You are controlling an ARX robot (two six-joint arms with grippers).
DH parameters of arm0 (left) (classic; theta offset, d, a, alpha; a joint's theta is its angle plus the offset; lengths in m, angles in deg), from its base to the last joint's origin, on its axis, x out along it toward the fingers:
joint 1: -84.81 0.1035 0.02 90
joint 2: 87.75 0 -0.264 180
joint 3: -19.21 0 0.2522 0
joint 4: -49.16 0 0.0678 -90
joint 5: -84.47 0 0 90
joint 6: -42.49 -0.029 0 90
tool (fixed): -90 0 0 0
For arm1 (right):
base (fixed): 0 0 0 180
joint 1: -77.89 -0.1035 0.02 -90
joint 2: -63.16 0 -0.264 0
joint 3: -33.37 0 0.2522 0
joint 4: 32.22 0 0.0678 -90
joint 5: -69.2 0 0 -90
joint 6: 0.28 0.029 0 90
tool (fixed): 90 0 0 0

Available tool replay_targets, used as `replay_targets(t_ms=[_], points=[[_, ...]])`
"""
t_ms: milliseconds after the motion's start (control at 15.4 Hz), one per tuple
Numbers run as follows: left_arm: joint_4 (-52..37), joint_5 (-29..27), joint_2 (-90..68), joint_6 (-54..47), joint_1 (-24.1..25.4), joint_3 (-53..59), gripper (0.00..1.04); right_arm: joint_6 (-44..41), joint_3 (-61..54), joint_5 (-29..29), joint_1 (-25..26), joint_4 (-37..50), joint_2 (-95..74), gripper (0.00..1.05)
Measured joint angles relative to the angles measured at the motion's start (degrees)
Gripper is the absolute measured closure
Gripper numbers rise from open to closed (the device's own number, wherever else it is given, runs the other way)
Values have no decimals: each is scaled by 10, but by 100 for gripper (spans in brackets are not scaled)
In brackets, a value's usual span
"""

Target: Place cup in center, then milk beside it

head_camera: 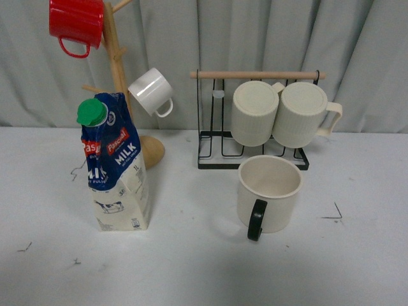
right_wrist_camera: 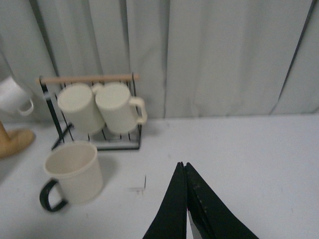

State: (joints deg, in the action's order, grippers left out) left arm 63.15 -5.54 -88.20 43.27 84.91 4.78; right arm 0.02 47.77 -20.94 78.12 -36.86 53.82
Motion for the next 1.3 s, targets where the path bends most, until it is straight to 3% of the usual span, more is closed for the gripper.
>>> replay_targets(t_ms=[65,325,714,779,844,1104,1299], points=[[0,0,0,0,0,0,7,0,0,1,0,-89,61,103],[0,0,0,0,0,0,7,-1,0,1,0,-94,91,100],[29,-7,-6,5,-3,-7,7,-1,0,1,0,-94,91,26],[188,-57,-107,40,-37,-80,7,-1,0,1,0,-94,91,15],[247,-78,-202,67,-63,-140,7,-2,0,2,0,-93,91,5],[66,-97,-441,83,-89,-264,7,-2,0,2,-2,-93,91,6],[-50,-106,-656,87,-151,-376,7,-2,0,2,-2,-93,91,6]])
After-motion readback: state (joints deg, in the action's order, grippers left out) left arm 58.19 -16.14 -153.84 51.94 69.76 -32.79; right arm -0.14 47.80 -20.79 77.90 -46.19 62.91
